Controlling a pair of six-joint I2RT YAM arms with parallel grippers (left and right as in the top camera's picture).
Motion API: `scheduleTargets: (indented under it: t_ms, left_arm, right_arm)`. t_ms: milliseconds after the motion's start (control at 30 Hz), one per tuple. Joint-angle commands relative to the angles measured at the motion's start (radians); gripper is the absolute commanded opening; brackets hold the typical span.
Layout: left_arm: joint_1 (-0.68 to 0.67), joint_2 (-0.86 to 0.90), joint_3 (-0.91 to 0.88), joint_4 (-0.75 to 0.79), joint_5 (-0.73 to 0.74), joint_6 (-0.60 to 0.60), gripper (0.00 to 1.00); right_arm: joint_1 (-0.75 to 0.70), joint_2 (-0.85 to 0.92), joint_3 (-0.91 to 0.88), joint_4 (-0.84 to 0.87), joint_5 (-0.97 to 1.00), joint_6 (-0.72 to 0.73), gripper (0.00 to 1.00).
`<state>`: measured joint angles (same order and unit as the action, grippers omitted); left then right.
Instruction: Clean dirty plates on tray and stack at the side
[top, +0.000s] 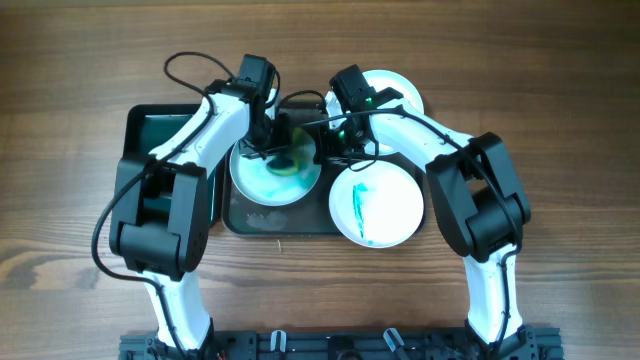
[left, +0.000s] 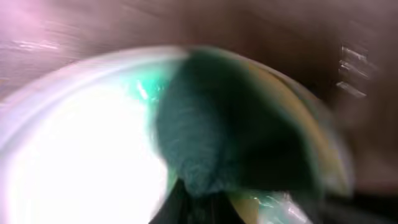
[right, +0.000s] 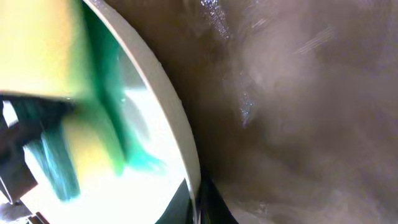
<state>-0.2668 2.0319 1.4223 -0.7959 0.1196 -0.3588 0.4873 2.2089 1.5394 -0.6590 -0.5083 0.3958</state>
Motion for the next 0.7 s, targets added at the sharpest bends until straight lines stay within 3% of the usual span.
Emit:
scheduleTargets:
  t_ms: [0,167,367,567,667]
  left_arm:
    - [0.02,0.014,0.014,-0.027,-0.451,-0.124,0.04]
    - [0.041,0.014,0.178,-0.258,-0.446,-0.13,0.04]
    - [0.11,0.007,0.504,-0.594,-0.365,-0.123,0.04]
    - [0.21,-0.043,0.568,-0.638,-0.205,-0.011,0.04]
    - [0.256,-0.042,0.567,-0.649,-0.203,-0.011,0.04]
  right_arm:
    - [-0.004,0.026,-0.01,-0.004,-0.007,-0.001,0.04]
    - [-0.004,0.026,-0.01,-0.008,0.023,0.025,0.04]
    - [-0.002,0.017,-0.006,-0.014,0.038,0.024,0.04]
    - [0.039,-0.124,0.014,-0.074,0.276,0.006,0.04]
    - [0.097,-0.235,0.021,-0.109,0.525,-0.005,0.04]
